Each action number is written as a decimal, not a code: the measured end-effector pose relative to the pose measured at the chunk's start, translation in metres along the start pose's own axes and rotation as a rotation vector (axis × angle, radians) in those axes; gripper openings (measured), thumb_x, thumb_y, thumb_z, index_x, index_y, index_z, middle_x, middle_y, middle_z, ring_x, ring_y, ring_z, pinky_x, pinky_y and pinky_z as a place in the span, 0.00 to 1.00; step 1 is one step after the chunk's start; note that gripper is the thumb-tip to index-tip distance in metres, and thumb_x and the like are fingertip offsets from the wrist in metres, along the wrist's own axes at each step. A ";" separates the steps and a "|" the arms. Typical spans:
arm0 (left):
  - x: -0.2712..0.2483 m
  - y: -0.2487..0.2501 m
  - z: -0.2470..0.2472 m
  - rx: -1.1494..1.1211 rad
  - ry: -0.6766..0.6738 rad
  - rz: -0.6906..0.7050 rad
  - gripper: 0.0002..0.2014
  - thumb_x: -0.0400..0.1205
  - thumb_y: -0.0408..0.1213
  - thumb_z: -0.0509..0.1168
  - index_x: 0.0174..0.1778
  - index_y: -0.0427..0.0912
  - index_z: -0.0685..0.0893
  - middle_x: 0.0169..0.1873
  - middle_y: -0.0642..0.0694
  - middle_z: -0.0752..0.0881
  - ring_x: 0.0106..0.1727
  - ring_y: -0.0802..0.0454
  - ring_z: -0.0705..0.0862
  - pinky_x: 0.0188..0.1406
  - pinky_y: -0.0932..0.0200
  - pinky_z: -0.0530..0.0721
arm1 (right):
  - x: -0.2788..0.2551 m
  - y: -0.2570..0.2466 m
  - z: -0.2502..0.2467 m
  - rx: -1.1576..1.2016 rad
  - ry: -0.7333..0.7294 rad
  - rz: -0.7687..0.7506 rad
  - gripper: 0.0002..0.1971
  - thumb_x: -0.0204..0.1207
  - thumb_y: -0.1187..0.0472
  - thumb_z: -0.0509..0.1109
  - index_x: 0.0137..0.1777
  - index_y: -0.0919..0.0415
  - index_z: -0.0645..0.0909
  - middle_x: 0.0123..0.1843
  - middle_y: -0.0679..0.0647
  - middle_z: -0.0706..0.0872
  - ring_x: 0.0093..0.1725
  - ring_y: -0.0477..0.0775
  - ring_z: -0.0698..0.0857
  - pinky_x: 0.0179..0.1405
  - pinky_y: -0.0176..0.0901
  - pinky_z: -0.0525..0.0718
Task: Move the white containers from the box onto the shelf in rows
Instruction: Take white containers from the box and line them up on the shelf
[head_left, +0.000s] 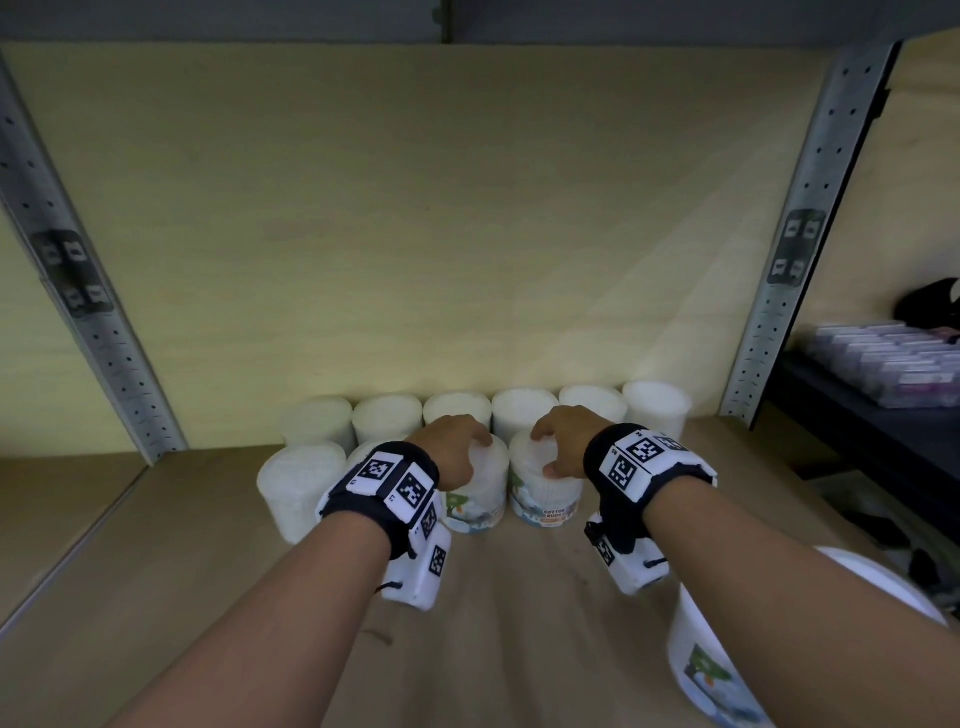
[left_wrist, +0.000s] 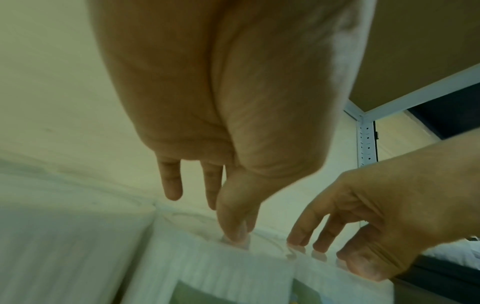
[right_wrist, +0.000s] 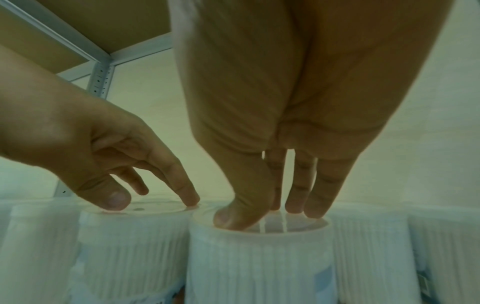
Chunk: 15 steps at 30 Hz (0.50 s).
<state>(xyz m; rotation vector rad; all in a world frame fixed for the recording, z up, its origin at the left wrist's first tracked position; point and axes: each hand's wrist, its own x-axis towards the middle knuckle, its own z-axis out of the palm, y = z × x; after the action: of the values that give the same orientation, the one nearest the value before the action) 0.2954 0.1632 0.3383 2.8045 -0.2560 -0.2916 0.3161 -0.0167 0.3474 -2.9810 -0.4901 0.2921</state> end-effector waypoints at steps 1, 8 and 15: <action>0.000 0.001 -0.002 -0.005 0.010 -0.004 0.27 0.81 0.28 0.60 0.77 0.46 0.69 0.77 0.44 0.70 0.75 0.46 0.72 0.73 0.54 0.74 | 0.000 0.000 0.000 0.002 -0.001 0.000 0.29 0.76 0.58 0.73 0.76 0.59 0.71 0.77 0.55 0.73 0.75 0.55 0.73 0.72 0.43 0.72; 0.002 0.007 0.012 0.068 0.198 -0.125 0.28 0.82 0.52 0.61 0.73 0.37 0.73 0.72 0.37 0.72 0.73 0.41 0.71 0.72 0.48 0.73 | 0.001 -0.001 -0.002 -0.004 -0.014 0.000 0.30 0.76 0.58 0.73 0.77 0.59 0.71 0.76 0.56 0.73 0.75 0.56 0.74 0.72 0.44 0.72; 0.005 0.009 0.017 0.084 0.175 -0.142 0.30 0.81 0.52 0.63 0.74 0.37 0.71 0.71 0.38 0.70 0.73 0.41 0.70 0.72 0.47 0.73 | 0.001 -0.001 0.000 -0.013 -0.001 -0.007 0.29 0.76 0.58 0.73 0.76 0.59 0.72 0.76 0.56 0.73 0.75 0.56 0.73 0.74 0.45 0.72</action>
<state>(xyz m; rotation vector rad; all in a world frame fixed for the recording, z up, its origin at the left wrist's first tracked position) 0.2947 0.1493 0.3246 2.9144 -0.0290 -0.0666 0.3167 -0.0159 0.3478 -2.9916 -0.5044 0.2912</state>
